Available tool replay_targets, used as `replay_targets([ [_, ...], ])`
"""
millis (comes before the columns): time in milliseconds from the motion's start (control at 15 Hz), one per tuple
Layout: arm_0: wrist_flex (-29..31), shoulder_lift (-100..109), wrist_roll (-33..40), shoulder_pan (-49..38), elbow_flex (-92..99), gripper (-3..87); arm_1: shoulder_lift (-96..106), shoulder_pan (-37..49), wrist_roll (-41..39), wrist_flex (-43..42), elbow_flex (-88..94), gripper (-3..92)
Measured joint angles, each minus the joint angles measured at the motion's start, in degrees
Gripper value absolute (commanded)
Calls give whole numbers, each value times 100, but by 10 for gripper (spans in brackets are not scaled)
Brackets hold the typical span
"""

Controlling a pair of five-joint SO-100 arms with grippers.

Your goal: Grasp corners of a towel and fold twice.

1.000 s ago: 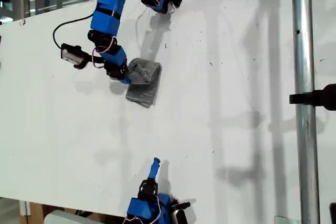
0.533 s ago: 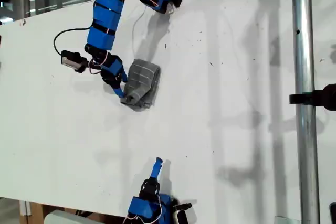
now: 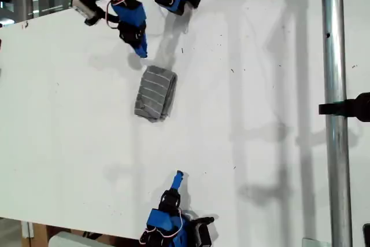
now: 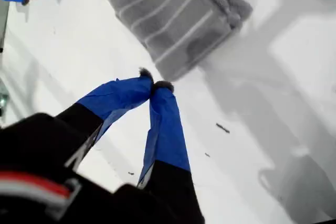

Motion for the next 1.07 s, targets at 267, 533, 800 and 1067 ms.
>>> replay_targets([
  [267, 466, -9, -519, 0, 44, 87, 2619, -861, 940, 642, 2399, -3],
  [533, 967, -9, 536, 35, 44, 85, 2646, -976, 853, 949, 2505, 63],
  [800, 976, -9, 1151, 44, 44, 85, 2646, -976, 817, 967, 2505, 63],
  [1067, 976, -9, 1151, 44, 44, 85, 2646, -976, 817, 967, 2505, 63],
])
